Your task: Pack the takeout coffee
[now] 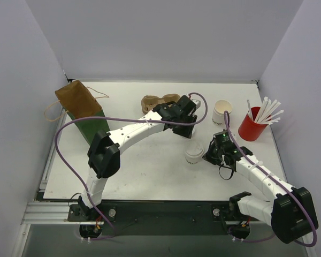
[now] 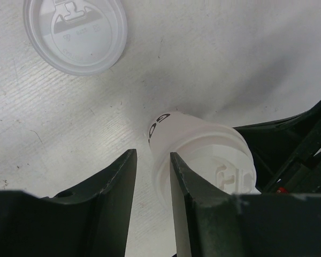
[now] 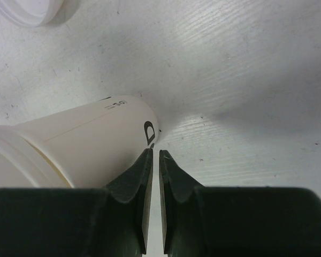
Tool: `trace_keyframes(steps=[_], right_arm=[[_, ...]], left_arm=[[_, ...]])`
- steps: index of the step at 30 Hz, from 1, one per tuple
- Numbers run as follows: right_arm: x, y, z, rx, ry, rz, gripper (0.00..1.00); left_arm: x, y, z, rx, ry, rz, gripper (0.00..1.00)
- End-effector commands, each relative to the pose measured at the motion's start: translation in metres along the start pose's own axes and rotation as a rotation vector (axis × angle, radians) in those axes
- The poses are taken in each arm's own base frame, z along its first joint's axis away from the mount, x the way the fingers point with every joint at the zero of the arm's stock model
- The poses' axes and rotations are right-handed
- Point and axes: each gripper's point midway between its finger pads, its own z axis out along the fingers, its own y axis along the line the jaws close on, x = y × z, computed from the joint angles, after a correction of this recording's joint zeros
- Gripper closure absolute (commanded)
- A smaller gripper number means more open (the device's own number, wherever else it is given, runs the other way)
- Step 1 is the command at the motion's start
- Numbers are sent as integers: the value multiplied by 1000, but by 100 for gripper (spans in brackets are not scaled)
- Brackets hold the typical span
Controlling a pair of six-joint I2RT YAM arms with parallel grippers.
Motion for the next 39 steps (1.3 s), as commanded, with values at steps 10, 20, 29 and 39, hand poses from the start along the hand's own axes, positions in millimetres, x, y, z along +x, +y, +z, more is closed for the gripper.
trace_keyframes(steps=[10,20,29,39], right_arm=[[-36,-9,-56,87,-134,-63,82],[-68,44,-101,41,-201,-226,68],[-64,54,-84,169,-174,-390,63],[-52,54,-70,170,-129,-414,61]], left_arm=[[-45,-9,-48,3,-138,0,54],[-32,2,-64,1,-151,-49,53],[-16,14,-69,-8,-143,-91,53],[-15,12,-68,13,-141,-94,53]])
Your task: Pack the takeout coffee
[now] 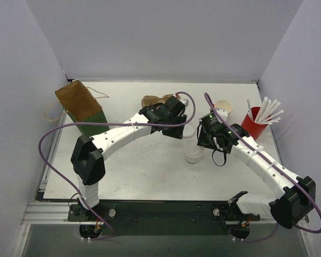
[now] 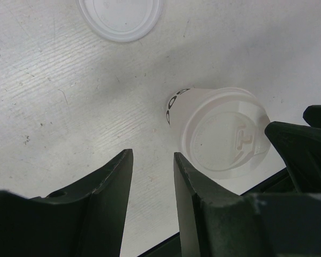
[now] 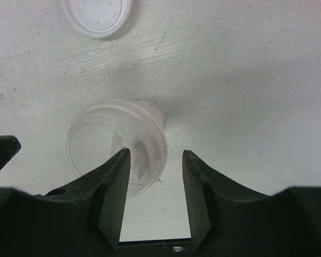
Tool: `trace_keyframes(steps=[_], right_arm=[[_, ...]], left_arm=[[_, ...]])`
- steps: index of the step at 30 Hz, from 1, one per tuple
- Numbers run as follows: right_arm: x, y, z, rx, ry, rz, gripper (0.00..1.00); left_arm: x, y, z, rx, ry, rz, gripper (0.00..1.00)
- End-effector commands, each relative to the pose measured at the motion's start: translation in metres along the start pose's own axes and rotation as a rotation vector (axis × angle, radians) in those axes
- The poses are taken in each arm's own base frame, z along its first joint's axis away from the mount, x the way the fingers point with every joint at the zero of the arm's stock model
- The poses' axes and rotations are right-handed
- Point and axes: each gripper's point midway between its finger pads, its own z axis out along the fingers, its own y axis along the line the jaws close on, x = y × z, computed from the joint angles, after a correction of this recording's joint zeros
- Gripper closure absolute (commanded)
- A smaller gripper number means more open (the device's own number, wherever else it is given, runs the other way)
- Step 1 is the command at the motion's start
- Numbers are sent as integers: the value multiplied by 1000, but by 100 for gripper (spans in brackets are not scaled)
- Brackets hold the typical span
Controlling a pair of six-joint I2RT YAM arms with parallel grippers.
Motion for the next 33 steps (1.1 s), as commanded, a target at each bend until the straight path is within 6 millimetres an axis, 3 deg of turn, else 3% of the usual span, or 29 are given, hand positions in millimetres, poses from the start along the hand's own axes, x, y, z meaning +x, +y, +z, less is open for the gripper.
trace_keyframes(steps=[1,10,19,24,33], right_arm=[[1,-4,0,18,-5,-13,60],[11,0,9,-12,16,-7,63],[15,-6,11,2,19,6,77],[18,-7,12,1,24,10,78],[19,-4,14,-11,28,16,77]], left_arm=[[-25,-16,-22,73,-96,-12,53],[-26,-16,-20,74,-93,-14,54],[-24,-17,-16,73,-89,-15,54],[-26,-17,-17,76,-94,-15,54],[-12,-43,-21,183,-60,-17,54]])
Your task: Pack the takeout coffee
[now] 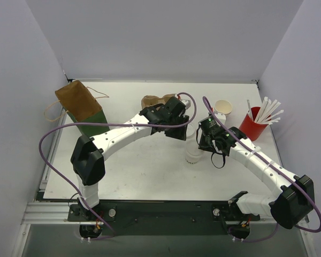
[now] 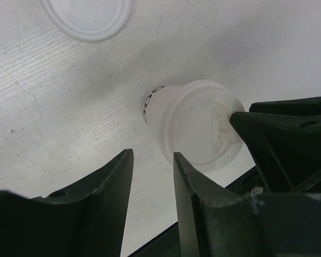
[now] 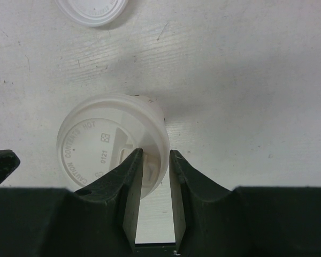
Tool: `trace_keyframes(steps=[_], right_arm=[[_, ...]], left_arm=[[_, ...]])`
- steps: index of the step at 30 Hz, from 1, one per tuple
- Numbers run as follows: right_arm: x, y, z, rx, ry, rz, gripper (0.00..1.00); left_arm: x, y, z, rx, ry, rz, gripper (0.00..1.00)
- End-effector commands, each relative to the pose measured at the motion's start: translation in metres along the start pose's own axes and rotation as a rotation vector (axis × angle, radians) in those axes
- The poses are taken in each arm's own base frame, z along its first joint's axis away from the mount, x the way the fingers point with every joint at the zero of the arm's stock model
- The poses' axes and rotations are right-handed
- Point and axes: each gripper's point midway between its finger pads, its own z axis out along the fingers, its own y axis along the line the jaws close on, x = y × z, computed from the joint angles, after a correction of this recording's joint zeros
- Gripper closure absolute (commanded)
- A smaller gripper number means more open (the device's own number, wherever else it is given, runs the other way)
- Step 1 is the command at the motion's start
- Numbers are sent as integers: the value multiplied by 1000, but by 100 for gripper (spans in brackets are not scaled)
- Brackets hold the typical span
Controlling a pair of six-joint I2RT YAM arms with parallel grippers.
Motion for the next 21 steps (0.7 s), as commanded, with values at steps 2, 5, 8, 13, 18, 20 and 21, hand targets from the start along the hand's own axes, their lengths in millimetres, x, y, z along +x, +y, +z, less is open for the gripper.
trace_keyframes(steps=[2,5,8,13,18,20,21], right_arm=[[2,-3,-1,-1,-2,17,77],[2,-3,-1,1,-1,19,77],[2,-3,-1,1,-1,21,77],[3,-3,0,2,0,22,77],[3,-4,0,3,1,22,77],[4,-3,0,2,2,23,77],[4,-4,1,2,0,24,77]], left_arm=[[-8,-28,-15,103,-48,0,54],[-4,-31,-11,109,-36,2,54],[-2,-35,-8,124,-30,-2,54],[3,-36,-2,128,-14,-8,58],[10,-35,5,121,2,-12,60],[12,-36,6,120,6,-12,61],[14,-36,8,120,11,-10,61]])
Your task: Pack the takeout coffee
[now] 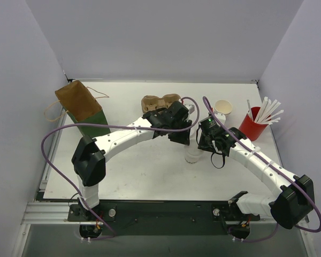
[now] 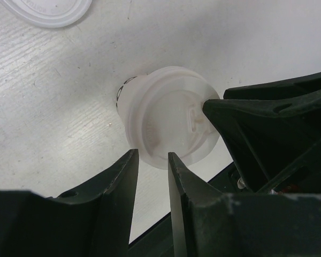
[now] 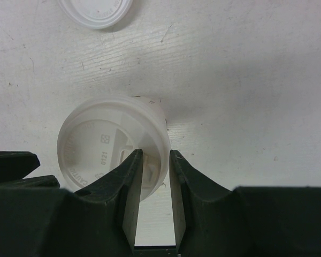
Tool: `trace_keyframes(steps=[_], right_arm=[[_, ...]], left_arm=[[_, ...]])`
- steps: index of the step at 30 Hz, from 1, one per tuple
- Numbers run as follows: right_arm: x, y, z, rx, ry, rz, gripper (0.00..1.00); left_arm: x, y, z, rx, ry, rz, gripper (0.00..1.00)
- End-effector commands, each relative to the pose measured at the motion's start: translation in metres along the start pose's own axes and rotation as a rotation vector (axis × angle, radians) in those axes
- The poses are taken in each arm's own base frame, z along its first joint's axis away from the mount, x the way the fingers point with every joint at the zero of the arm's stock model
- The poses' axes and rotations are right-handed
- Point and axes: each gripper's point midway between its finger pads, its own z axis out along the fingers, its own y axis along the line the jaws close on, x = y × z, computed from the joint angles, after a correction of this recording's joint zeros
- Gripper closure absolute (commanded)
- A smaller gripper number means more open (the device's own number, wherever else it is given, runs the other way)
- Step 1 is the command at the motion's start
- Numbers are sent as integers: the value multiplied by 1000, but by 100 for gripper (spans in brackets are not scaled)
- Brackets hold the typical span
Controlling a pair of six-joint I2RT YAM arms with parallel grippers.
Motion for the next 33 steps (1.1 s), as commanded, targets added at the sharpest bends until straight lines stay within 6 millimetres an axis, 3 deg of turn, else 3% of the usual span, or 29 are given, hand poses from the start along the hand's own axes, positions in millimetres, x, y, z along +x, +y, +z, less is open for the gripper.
trace_keyframes(steps=[1,18,33], right_arm=[[4,-6,-2,15,5,15,77],[5,-7,-2,14,7,16,77],[16,-6,5,2,33,29,77]], left_arm=[[-2,-10,4,34,-21,2,62],[7,-5,18,28,4,-8,68],[32,24,37,-92,53,-9,80]])
